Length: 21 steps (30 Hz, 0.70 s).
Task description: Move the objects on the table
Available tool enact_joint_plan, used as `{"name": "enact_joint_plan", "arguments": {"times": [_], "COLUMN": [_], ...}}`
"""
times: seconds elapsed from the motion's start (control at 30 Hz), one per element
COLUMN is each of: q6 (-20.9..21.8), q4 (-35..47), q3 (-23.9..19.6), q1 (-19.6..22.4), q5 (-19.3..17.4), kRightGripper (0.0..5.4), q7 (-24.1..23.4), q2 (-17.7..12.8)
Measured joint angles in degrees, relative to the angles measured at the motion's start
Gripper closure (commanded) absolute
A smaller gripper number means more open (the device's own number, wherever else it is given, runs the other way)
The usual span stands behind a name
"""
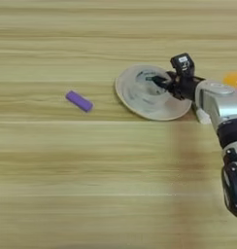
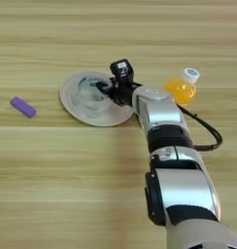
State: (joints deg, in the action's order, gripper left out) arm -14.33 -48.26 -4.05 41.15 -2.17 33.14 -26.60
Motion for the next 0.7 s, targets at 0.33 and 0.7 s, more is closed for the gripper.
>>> {"name": "enact_joint_plan", "arguments": {"times": [0.33,0.7], "q6": [3.14,3.91], "q4": [-4.58,-5.06], "q3": [1.00,1.23], "q1": [2.38,2.34], "q5": [1.59,2.17], "kRightGripper": [3.95,2.55], "q7": [0.80,1.07], "q2": [0.11,0.49]}}
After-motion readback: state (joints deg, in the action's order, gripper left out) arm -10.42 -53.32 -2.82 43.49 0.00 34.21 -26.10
